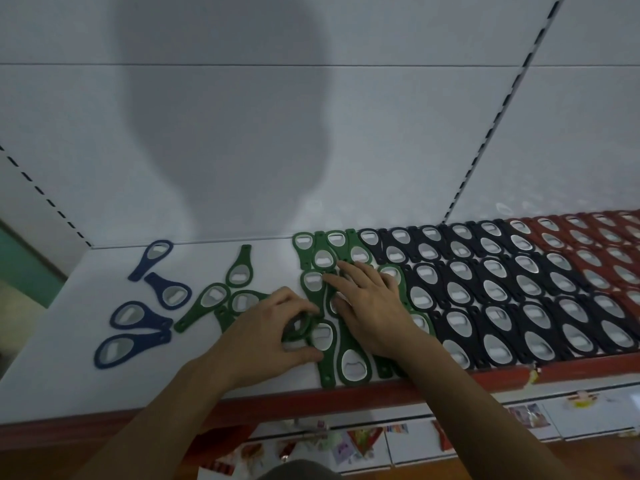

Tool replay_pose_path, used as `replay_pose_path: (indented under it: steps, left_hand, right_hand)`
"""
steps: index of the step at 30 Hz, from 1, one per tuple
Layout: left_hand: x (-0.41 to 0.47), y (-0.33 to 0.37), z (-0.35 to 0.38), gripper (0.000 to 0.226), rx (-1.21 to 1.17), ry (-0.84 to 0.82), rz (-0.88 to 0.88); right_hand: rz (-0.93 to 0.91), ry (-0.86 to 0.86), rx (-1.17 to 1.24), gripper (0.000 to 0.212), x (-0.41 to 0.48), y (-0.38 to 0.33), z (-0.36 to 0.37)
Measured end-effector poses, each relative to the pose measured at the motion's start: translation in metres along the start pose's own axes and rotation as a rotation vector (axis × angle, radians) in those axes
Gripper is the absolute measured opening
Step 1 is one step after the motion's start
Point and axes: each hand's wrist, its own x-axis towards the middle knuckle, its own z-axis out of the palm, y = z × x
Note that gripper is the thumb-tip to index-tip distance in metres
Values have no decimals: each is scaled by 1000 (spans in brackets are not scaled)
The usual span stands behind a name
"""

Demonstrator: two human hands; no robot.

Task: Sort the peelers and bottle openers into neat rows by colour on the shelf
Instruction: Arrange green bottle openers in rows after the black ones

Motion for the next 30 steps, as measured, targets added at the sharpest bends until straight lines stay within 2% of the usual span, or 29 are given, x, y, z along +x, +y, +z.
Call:
replay_pose_path:
  steps: [2, 4, 6, 7, 9, 16, 19, 21, 23, 25, 27, 29, 30]
  left_hand:
    - [5, 0, -11, 38, -282, 154, -81]
    - [15, 3, -28, 39, -914, 331, -216]
    - [28, 10, -41, 38, -1543, 411, -320]
    - [33, 14, -44, 37, -1707, 420, -343]
    - [41, 19, -42, 35, -1804, 401, -368]
    - [46, 9, -34, 28, -1590, 505, -537]
    - [43, -1, -44, 23, -1492, 511, -547]
    - [42, -14, -49, 24, -1346, 516, -578]
    - [39, -29, -48, 25, -1096, 500, -587]
    - [36, -44, -45, 21, -587, 411, -465]
    - [32, -49, -43, 25, -78, 202, -294]
    - [28, -52, -41, 38, 116, 2, -206]
    - [26, -54, -41, 37, 157, -41, -185]
  right_hand:
    - [0, 56, 80, 45, 1, -2, -4]
    - [-16, 182, 192, 41, 2, -8, -9]
    - [-33, 259, 387, 35, 7, -20, -18]
    - [-31, 248, 499, 32, 10, -29, -24]
    - [-25, 210, 666, 27, 17, -47, -30]
    - [100, 264, 840, 22, 39, -56, -21]
    - [163, 337, 1015, 20, 48, -45, -24]
    - [222, 370, 1120, 21, 60, -35, -30]
    - [286, 353, 1169, 21, 77, -26, -36]
    - [290, 306, 1127, 22, 99, -22, -38]
    - [215, 248, 900, 21, 120, -24, -35]
    - [105, 217, 643, 18, 138, -33, -28]
    - [62, 209, 559, 17, 146, -38, -25]
